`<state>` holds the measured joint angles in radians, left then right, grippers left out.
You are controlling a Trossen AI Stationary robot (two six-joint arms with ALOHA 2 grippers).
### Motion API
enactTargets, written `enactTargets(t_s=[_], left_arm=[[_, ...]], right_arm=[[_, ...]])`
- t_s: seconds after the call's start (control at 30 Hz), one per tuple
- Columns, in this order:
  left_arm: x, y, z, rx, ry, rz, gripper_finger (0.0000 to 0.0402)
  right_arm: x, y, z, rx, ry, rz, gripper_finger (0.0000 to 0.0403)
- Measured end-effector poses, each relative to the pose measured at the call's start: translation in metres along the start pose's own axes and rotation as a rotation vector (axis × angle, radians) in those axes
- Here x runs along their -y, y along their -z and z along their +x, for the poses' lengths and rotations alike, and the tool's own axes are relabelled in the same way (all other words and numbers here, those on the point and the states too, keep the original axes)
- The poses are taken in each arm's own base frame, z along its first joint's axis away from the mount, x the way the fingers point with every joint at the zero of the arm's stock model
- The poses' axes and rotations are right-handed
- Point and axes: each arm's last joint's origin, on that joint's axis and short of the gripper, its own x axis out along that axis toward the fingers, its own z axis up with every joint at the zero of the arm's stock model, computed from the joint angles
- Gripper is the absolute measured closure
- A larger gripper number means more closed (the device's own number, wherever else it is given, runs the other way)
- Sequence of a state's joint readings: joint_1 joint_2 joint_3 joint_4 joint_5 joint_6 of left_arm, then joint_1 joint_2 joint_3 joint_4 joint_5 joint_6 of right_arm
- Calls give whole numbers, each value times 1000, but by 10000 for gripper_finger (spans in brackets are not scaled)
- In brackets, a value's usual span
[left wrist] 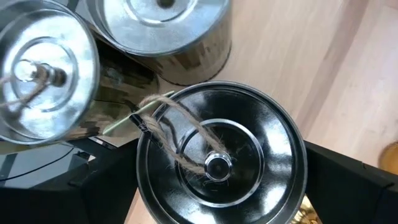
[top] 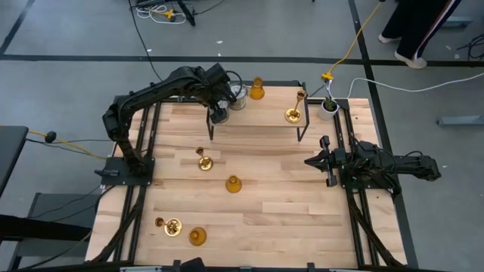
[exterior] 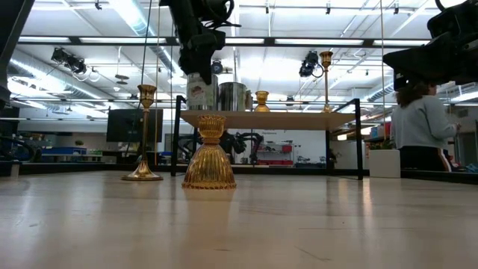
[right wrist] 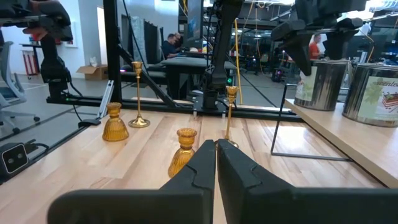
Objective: Pick & Place candle stick holders
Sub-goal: Put the scented candle on the shelf aligned with the other scented candles
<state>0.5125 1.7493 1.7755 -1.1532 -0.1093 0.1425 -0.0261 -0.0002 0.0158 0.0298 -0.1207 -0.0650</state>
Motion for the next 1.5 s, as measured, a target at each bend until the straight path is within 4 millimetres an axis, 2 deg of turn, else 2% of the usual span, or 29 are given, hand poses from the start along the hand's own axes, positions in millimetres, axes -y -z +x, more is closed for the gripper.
enactTargets(t_s=[1.1,1.33,1.5], left_arm=[[-4,1,-5,14,-1,-19,1],[-7,2,-12,25,-3,-20,2],[-9,-2,-24,55,-8,-24,2]], right_arm=[[0,0,0,0,0,0,381],[0,0,0,0,0,0,381],[0,0,0,0,0,0,381]])
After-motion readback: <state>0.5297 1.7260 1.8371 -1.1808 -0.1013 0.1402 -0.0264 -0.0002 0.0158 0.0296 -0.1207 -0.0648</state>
